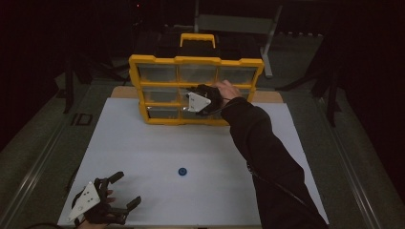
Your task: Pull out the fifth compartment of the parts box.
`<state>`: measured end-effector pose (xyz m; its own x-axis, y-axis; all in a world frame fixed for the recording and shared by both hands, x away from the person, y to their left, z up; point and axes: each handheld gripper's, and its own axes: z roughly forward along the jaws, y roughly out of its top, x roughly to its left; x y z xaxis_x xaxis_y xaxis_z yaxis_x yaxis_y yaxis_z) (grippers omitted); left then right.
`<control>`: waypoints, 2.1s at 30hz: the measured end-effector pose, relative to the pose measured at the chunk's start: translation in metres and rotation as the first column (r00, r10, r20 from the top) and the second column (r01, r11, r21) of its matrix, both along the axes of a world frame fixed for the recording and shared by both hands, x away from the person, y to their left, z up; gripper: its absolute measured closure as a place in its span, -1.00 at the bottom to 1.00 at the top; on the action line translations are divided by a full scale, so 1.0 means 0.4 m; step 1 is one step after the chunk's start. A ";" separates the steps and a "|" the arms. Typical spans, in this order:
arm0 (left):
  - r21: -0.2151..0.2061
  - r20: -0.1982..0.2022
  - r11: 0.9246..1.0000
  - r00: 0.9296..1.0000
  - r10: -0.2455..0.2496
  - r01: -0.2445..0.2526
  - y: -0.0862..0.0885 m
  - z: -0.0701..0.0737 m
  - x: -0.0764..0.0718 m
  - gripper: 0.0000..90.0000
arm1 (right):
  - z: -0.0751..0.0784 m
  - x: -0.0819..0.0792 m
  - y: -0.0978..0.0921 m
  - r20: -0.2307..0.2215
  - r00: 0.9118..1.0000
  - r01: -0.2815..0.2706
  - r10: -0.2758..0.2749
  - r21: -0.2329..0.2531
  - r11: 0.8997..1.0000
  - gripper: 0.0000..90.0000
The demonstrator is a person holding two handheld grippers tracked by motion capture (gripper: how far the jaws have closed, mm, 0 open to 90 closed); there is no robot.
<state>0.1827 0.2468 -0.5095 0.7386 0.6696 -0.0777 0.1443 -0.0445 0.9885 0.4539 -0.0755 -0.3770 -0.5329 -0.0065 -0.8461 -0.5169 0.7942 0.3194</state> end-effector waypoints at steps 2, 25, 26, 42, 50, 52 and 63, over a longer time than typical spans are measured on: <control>0.000 0.001 1.000 1.000 -0.001 0.001 -0.001 0.000 0.000 -1.00 | 0.002 -0.003 -0.001 -0.006 1.000 -0.001 0.001 -0.002 1.000 0.67; 0.010 0.002 1.000 1.000 -0.006 0.006 -0.006 0.001 -0.001 -1.00 | 0.014 -0.064 -0.015 -0.069 0.997 -0.043 0.043 0.007 0.999 0.66; 0.010 0.003 1.000 1.000 -0.006 0.005 -0.006 0.001 -0.001 -1.00 | 0.014 -0.066 -0.015 -0.070 0.996 -0.045 0.045 0.009 0.999 0.66; 0.009 0.006 1.000 1.000 -0.003 0.003 -0.005 0.002 -0.001 -1.00 | 0.019 -0.097 -0.022 -0.117 0.991 -0.062 0.065 0.026 0.998 0.66; 0.008 0.005 1.000 1.000 -0.004 0.004 -0.005 0.002 -0.001 -1.00 | 0.025 -0.118 -0.017 -0.136 0.987 -0.083 0.088 0.039 0.996 0.66; 0.008 0.006 1.000 1.000 -0.004 0.004 -0.005 0.002 -0.001 -1.00 | 0.025 -0.122 -0.016 -0.134 0.987 -0.082 0.086 0.035 0.996 0.66; 0.006 0.006 1.000 1.000 -0.001 0.001 -0.005 0.002 -0.001 -1.00 | 0.025 -0.142 -0.028 -0.160 0.980 -0.109 0.114 0.042 0.993 0.66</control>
